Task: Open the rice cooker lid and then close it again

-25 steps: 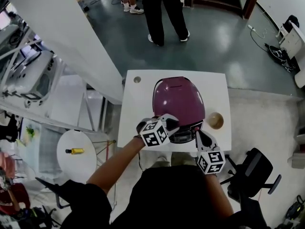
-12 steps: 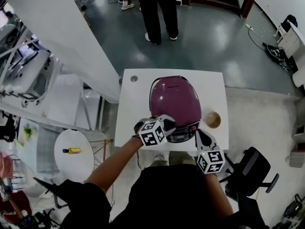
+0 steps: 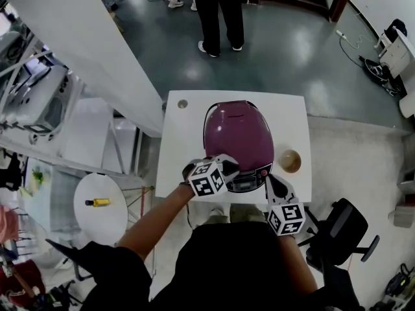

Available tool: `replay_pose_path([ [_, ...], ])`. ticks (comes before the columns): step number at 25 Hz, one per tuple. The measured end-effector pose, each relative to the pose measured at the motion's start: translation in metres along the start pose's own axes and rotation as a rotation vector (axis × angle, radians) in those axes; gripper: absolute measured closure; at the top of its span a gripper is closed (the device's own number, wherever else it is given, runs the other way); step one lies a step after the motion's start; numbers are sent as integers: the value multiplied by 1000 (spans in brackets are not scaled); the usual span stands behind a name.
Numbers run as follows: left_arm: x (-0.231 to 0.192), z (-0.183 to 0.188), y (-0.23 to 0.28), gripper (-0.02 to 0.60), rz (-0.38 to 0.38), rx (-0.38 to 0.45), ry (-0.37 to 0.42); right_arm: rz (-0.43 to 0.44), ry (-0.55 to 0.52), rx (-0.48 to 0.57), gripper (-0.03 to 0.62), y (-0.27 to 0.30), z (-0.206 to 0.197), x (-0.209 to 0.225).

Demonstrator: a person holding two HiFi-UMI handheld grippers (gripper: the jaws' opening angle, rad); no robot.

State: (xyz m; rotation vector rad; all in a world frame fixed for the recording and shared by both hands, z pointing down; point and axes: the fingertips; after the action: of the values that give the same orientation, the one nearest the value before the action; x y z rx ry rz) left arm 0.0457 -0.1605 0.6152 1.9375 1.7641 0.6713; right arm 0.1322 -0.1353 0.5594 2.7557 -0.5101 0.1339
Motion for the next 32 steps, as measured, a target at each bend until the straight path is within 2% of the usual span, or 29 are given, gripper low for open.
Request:
replay_pose_path([
  [14,-4,0,1,569,-18,4,-31,-16,20,-10,594,6,-4,8],
  [32,-2,-1,7,577,-20,7,-39,-20,44,-16,594,18,-7,15],
])
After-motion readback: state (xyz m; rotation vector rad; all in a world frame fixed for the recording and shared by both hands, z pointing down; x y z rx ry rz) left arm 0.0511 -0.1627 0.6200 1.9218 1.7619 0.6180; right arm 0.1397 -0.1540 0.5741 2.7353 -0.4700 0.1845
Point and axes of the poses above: the fingertips, and each gripper's own axes: y forward along the fingers, x to its right, z out of its top, and after that the axes turned 7 degrees about x, right-handed
